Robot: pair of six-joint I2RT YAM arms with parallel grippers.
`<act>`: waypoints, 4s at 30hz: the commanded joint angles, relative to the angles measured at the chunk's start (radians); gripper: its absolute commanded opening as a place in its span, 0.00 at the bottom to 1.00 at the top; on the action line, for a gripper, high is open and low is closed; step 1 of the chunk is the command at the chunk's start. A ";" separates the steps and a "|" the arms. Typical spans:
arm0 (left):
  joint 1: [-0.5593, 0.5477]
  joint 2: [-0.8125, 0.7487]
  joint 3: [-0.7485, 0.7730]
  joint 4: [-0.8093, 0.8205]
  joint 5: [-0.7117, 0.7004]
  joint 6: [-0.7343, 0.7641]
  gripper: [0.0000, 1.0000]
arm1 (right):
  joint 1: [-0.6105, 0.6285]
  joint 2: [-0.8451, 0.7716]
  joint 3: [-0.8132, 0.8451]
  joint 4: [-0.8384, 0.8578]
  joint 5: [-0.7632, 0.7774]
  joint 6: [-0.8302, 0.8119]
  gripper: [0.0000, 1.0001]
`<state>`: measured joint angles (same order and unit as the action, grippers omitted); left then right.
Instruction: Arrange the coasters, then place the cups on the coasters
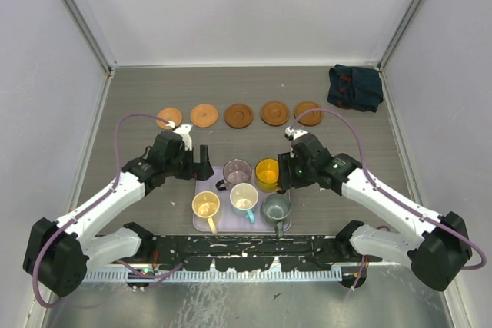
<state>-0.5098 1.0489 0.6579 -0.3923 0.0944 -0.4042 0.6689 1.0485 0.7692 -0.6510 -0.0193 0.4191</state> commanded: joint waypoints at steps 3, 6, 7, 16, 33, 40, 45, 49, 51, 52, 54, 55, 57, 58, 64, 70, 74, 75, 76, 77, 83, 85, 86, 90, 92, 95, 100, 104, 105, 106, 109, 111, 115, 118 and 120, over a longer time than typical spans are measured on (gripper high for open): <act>-0.004 0.013 0.026 0.073 0.011 -0.004 0.98 | 0.064 0.054 0.015 0.049 0.010 -0.014 0.58; -0.004 0.013 0.028 0.073 0.006 -0.001 0.98 | 0.082 0.083 0.015 0.053 0.027 -0.012 0.57; -0.004 0.013 0.028 0.072 0.006 0.000 0.98 | 0.086 0.092 0.015 0.054 0.032 -0.012 0.57; -0.004 0.021 0.028 0.073 0.002 0.004 0.98 | 0.101 0.164 0.004 0.073 0.084 0.001 0.54; -0.004 0.043 0.028 0.072 0.000 0.014 0.98 | 0.111 0.245 0.018 0.114 0.125 0.005 0.47; -0.004 0.050 0.028 0.079 0.001 0.013 0.98 | 0.116 0.237 0.033 0.119 0.141 0.007 0.45; -0.004 0.052 0.025 0.086 0.005 0.007 0.98 | 0.118 0.225 0.038 0.124 0.144 0.006 0.45; -0.004 0.054 0.023 0.089 0.006 0.005 0.98 | 0.120 0.220 0.040 0.129 0.147 0.005 0.45; -0.005 0.053 0.021 0.089 0.006 0.004 0.98 | 0.121 0.219 0.040 0.132 0.148 0.004 0.44; -0.004 0.051 0.020 0.090 0.007 0.003 0.98 | 0.122 0.219 0.041 0.134 0.148 0.004 0.44; -0.004 0.050 0.019 0.090 0.007 0.001 0.98 | 0.122 0.216 0.044 0.141 0.148 0.003 0.40; -0.005 0.050 0.017 0.091 0.005 0.001 0.98 | 0.123 0.216 0.043 0.145 0.148 0.003 0.37; -0.004 0.050 0.017 0.090 0.005 0.001 0.98 | 0.124 0.216 0.047 0.151 0.148 -0.001 0.31; -0.003 0.050 0.016 0.091 0.005 0.001 0.98 | 0.124 0.218 0.048 0.153 0.149 -0.003 0.28; -0.004 0.051 0.016 0.091 0.002 0.001 0.98 | 0.126 0.234 0.069 0.150 0.159 -0.012 0.02; -0.004 0.047 0.016 0.098 -0.001 0.001 0.98 | 0.138 0.228 0.095 0.140 0.243 -0.028 0.01; -0.004 0.043 0.017 0.104 -0.004 0.002 0.98 | 0.163 0.203 0.129 0.137 0.364 -0.052 0.00; -0.004 0.041 0.017 0.105 -0.005 0.002 0.98 | 0.167 0.197 0.140 0.137 0.392 -0.060 0.01; -0.004 0.039 0.016 0.106 -0.006 0.003 0.98 | 0.169 0.193 0.151 0.138 0.413 -0.069 0.01; -0.004 0.039 0.017 0.106 -0.007 0.003 0.98 | 0.170 0.189 0.161 0.140 0.436 -0.078 0.01; -0.004 0.025 0.017 0.106 -0.017 0.007 0.98 | 0.174 0.152 0.194 0.178 0.569 -0.128 0.01; -0.004 0.022 0.017 0.107 -0.026 0.010 0.98 | 0.174 0.136 0.191 0.206 0.632 -0.158 0.01; -0.005 0.022 0.017 0.107 -0.029 0.010 0.98 | 0.174 0.132 0.187 0.225 0.661 -0.175 0.01; -0.005 0.030 0.019 0.116 -0.031 0.013 0.98 | 0.172 0.132 0.161 0.358 0.776 -0.281 0.01; -0.004 0.036 0.021 0.120 -0.031 0.014 0.98 | 0.171 0.143 0.136 0.461 0.831 -0.376 0.01; -0.004 0.047 0.026 0.129 -0.034 0.018 0.98 | 0.151 0.170 0.079 0.665 0.886 -0.519 0.01; -0.004 0.068 0.039 0.145 -0.041 0.027 0.98 | -0.045 0.234 0.069 0.819 0.692 -0.512 0.01; -0.004 0.080 0.050 0.147 -0.061 0.038 0.98 | -0.235 0.271 0.051 0.942 0.485 -0.511 0.01; -0.004 0.082 0.051 0.149 -0.066 0.040 0.98 | -0.271 0.286 0.053 0.964 0.448 -0.514 0.01; -0.004 0.087 0.051 0.153 -0.071 0.041 0.98 | -0.311 0.301 0.059 0.979 0.414 -0.512 0.01; -0.004 0.104 0.054 0.169 -0.081 0.042 0.98 | -0.415 0.349 0.084 1.017 0.298 -0.490 0.01; -0.004 0.119 0.057 0.180 -0.085 0.038 0.98 | -0.471 0.386 0.107 1.034 0.225 -0.470 0.01; -0.004 0.138 0.061 0.207 -0.101 0.025 0.98 | -0.511 0.448 0.137 1.053 0.170 -0.470 0.01; -0.004 0.142 0.062 0.225 -0.120 0.017 0.98 | -0.517 0.473 0.128 1.089 0.146 -0.473 0.01; -0.004 0.145 0.067 0.232 -0.134 0.015 0.98 | -0.517 0.485 0.116 1.116 0.137 -0.469 0.01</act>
<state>-0.5098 1.1950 0.6712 -0.2481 0.0032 -0.3801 0.1490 1.5463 0.8345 0.2478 0.1886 -0.0593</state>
